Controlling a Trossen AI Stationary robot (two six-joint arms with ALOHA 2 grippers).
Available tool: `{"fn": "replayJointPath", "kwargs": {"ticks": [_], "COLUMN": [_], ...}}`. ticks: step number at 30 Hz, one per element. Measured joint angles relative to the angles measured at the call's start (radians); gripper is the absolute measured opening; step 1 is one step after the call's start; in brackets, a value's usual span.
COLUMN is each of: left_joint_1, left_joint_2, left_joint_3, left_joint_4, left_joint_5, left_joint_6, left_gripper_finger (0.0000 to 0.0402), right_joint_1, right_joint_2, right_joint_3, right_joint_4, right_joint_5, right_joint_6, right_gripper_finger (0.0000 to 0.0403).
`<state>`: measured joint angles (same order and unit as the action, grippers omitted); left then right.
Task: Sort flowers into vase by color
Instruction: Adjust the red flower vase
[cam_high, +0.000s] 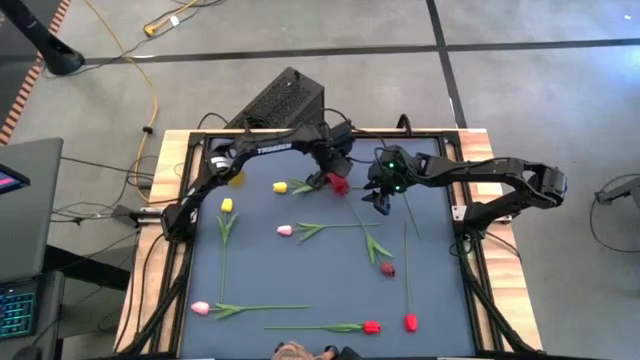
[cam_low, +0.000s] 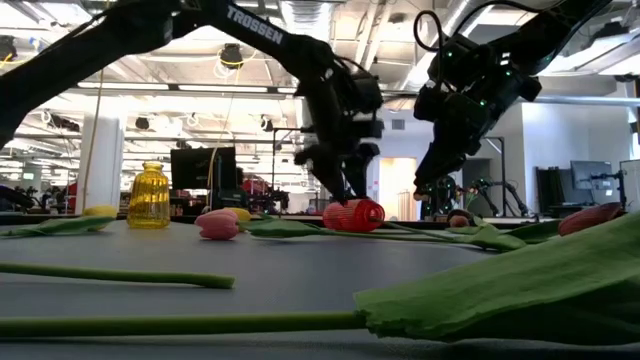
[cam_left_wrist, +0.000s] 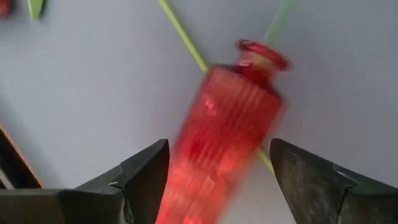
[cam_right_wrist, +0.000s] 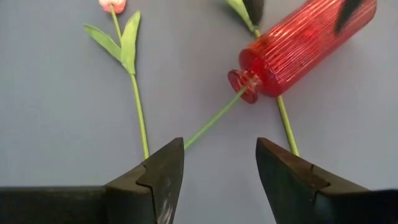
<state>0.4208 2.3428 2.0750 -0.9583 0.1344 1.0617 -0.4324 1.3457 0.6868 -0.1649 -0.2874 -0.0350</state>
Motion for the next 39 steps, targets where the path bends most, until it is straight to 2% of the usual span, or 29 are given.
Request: {"fn": "replayJointPath", "kwargs": {"ticks": [10,14,20,24,29,35,39], "left_joint_1": [-0.002,-0.003,-0.004,-0.004,-0.006,-0.006,-0.006], "left_joint_2": [0.052,0.050,0.049,0.049,0.049,0.049,0.049], "left_joint_3": [-0.002,-0.001,-0.001,-0.001,-0.001,-0.001,-0.001], "left_joint_4": [-0.043,-0.047,-0.045,-0.043,-0.042,-0.026,-0.026], "left_joint_5": [-0.072,-0.088,-0.098,-0.101,-0.103,-0.103,-0.121], "left_joint_6": [0.014,0.015,0.002,-0.009,-0.013,-0.033,-0.083], "left_gripper_finger": [0.0267,0.0255,0.0234,0.0235,0.0235,0.0223,0.0239], "right_joint_1": [0.005,0.005,0.003,0.042,0.116,0.139,0.139], "right_joint_2": [0.000,0.000,0.000,0.000,0.000,0.000,0.000], "right_joint_3": [0.000,0.000,0.000,-0.007,-0.027,-0.028,-0.028], "right_joint_4": [-0.017,-0.020,-0.062,-0.066,-0.071,-0.068,-0.068], "right_joint_5": [-0.001,0.000,0.036,0.136,0.284,0.297,0.293], "right_joint_6": [-0.003,-0.007,0.138,0.250,0.266,0.264,0.262], "right_gripper_finger": [0.0225,0.0225,0.0225,0.0225,0.0225,0.0225,0.0225]}}
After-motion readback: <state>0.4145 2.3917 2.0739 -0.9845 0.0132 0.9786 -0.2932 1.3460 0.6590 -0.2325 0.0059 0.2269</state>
